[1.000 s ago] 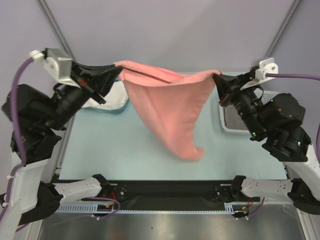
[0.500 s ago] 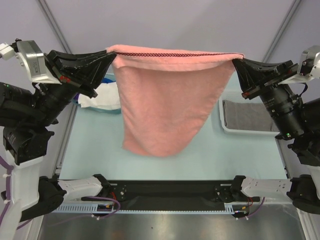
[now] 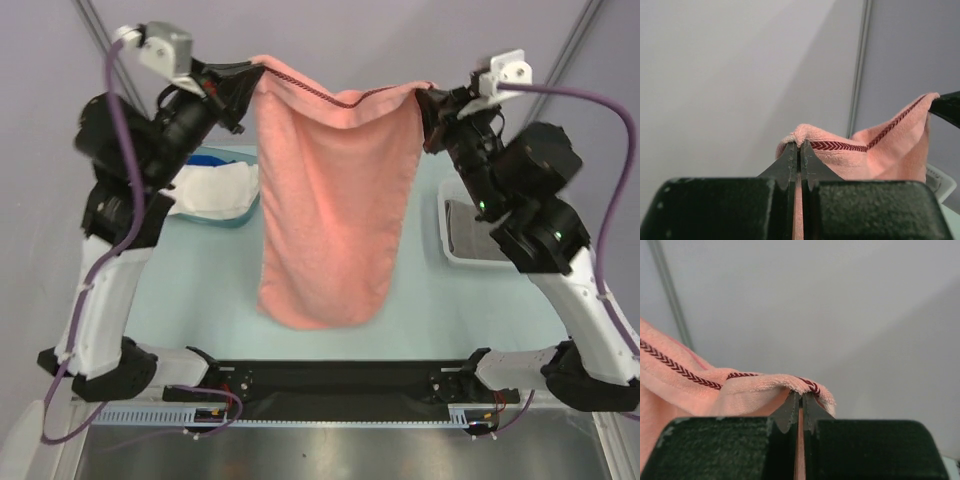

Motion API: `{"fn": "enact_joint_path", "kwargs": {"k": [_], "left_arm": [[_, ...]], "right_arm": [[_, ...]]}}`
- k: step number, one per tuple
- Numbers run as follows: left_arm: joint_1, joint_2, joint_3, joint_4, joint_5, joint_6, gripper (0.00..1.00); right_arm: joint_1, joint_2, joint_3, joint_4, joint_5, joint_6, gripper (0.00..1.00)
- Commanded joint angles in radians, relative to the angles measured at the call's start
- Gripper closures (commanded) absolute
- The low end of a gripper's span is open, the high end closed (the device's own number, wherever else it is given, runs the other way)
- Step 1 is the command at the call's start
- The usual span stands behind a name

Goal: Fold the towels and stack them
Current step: Flatten out the crumpled towel

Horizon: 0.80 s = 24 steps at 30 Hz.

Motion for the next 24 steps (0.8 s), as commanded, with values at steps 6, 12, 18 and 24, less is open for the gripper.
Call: {"fn": "enact_joint_path", "kwargs": {"k": [6, 12, 18, 24], "left_arm": [[0.161, 0.200, -0.061, 0.171, 0.101, -0.125, 1.00], [0.242, 0.460, 0.067, 0.203, 0.116, -0.162, 1.00], [0.305, 0.668, 0.176, 0.256, 0.110, -0.197, 1.00], [0.326, 0.763, 0.190, 0.280, 0.126, -0.216, 1.00]], "right_arm": [[-0.433, 0.217, -0.014, 0.116, -0.409, 0.252, 1.00], [-0.571, 0.432, 0.055, 0.230, -0.530, 0.337, 1.00], [-0.637, 0.617, 0.135, 0.290, -0.546, 0.385, 1.00], [-0.643, 0.710, 0.198, 0.252, -0.543, 0.388, 1.00]]}}
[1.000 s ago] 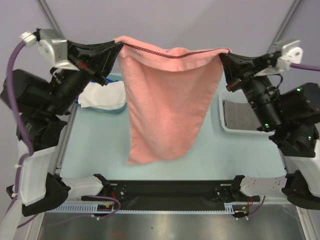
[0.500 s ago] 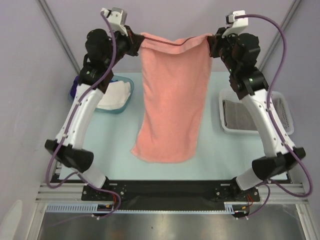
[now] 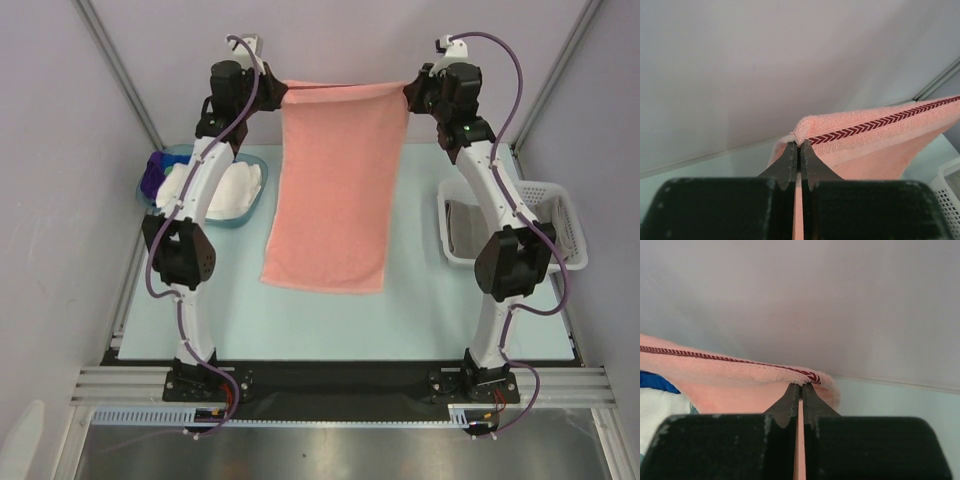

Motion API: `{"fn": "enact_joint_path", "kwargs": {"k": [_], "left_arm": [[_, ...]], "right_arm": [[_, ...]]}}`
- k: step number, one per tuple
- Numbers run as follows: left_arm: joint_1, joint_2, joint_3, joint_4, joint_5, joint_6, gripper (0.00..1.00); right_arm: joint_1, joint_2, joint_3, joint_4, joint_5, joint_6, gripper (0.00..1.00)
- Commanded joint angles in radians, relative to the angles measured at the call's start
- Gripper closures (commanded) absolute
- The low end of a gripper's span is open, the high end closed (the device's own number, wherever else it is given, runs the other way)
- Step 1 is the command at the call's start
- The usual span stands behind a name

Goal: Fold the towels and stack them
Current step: Flatten out the crumpled towel

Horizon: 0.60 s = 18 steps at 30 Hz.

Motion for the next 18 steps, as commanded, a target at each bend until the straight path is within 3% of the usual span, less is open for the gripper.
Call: {"fn": "enact_joint_path", "kwargs": {"k": [1, 9, 13, 18], "left_arm": [[0.008, -0.005, 0.051, 0.089, 0.018, -0.018, 1.00], [0.017, -0.054, -0.127, 0.129, 0.013, -0.004, 1.00], [0.028, -0.064, -0.165, 0.111, 0.024, -0.018, 1.00], [0.028, -0.152, -0.335, 0.135, 0.044, -0.036, 1.00]], "right_arm": [[0.002, -0.010, 0.070, 0.067, -0.007, 0.017, 1.00], [0.017, -0.053, -0.057, 0.013, 0.042, 0.058, 1.00], [0.036, -0.127, -0.213, 0.004, 0.052, 0.080, 1.00], [0.069, -0.193, -0.336, -0.042, 0.061, 0.105, 1.00]]}}
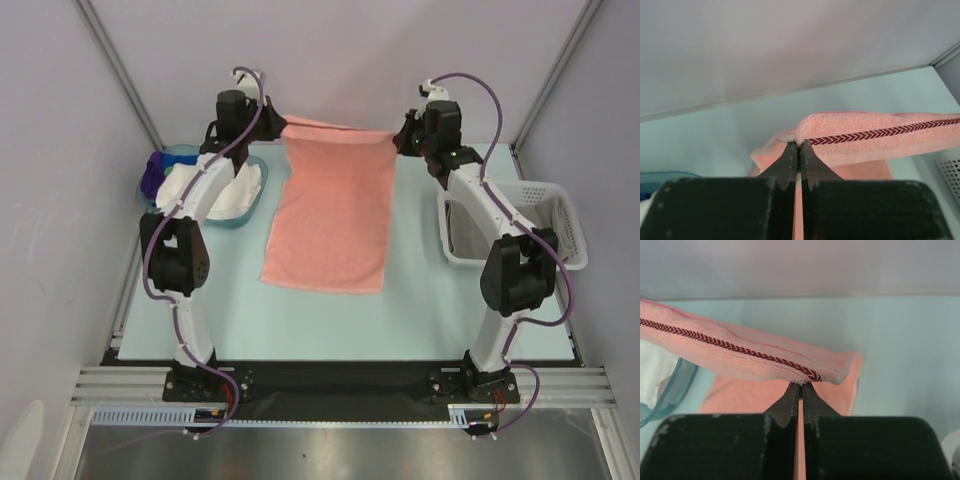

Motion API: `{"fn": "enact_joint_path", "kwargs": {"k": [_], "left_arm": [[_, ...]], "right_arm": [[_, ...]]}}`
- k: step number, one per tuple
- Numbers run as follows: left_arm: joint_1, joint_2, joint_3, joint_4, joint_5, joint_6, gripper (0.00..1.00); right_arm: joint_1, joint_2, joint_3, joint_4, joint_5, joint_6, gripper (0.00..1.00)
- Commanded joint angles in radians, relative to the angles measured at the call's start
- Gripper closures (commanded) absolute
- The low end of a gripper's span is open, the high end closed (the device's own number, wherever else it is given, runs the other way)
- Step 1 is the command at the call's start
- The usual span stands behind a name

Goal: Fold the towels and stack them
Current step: Flatten out the crumpled towel

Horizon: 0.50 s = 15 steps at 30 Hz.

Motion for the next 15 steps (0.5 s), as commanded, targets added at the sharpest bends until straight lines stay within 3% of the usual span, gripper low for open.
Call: {"fn": "enact_joint_path", "kwargs": {"k": [1, 8, 15], "left_arm": [[0.012, -0.124, -0.082, 0.040, 0.021, -0.025, 1.00], [0.009, -0.234, -0.327, -0.004, 0.007, -0.045, 1.00], [-0.009, -0.279, -0.424, -0.090, -0.036, -0.031, 1.00]], "right_arm": [[0.022, -0.100, -0.045, -0.038, 0.019, 0.040, 1.00], [0.043, -0.197, -0.206, -0.105, 0.013, 0.097, 1.00], [0.037, -0.281, -0.372, -0.123, -0.032, 0.144, 1.00]]}}
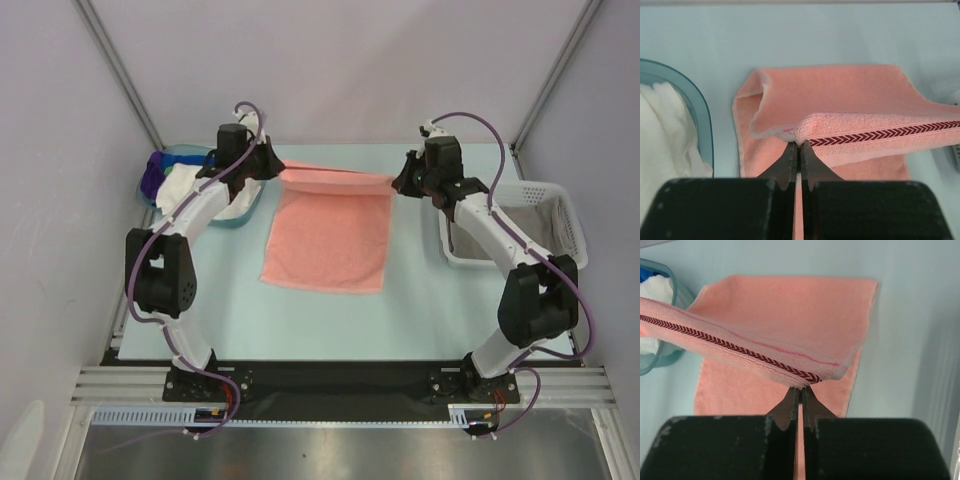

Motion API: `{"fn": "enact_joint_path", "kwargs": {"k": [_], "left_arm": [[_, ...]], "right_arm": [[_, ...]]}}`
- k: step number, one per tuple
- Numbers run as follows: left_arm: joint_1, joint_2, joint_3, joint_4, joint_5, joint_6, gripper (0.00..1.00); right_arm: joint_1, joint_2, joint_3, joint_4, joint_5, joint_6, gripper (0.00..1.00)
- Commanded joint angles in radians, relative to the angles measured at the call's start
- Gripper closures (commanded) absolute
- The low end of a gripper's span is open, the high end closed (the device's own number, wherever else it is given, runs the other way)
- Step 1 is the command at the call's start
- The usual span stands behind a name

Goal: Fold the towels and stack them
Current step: Flatten out the crumpled towel

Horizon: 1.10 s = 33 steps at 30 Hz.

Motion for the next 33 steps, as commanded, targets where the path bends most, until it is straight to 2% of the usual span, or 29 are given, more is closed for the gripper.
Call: {"fn": "enact_joint_path", "kwargs": {"k": [1, 7, 10, 13, 17, 18, 22, 25, 29, 33], "left_arm": [[-0.010, -0.067, -0.028, -0.043, -0.036, 0.004, 1.00], [-0.021, -0.116, -0.080, -0.093, -0.087, 0.033, 1.00], [-0.019, -0.075, 0.019, -0.150, -0.090, 0.058, 0.99], [-0.018, 0.022, 0.188, -0.172, -0.101, 0.097, 1.00], [-0.004, 0.172, 0.517, -0.179, -0.099, 0.130, 1.00], [-0.002, 0.200, 0.562, -0.175, -0.105, 0.138, 1.00], [0.011, 0.306, 0.737, -0.211, -0.072, 0.125, 1.00], [0.011, 0.289, 0.702, -0.205, -0.047, 0.122, 1.00], [0.011, 0.202, 0.433, -0.126, -0.044, 0.107, 1.00], [0.011, 0.148, 0.281, -0.070, -0.041, 0.087, 0.99]], "right_arm": [[-0.003, -0.072, -0.075, -0.002, -0.015, 0.039, 1.00], [0.016, -0.113, -0.165, 0.029, -0.037, 0.067, 1.00], [0.001, -0.084, -0.108, 0.004, -0.043, 0.065, 1.00], [-0.021, -0.030, 0.016, 0.018, -0.046, 0.058, 1.00], [-0.042, 0.084, 0.198, 0.067, -0.044, 0.064, 1.00], [-0.045, 0.132, 0.278, 0.067, -0.044, 0.064, 1.00], [-0.038, 0.203, 0.400, -0.006, -0.041, 0.056, 1.00], [-0.026, 0.200, 0.366, -0.016, -0.023, 0.045, 1.00], [-0.026, 0.172, 0.268, -0.001, -0.035, 0.047, 1.00], [-0.029, 0.148, 0.194, 0.019, -0.038, 0.047, 1.00]]}}
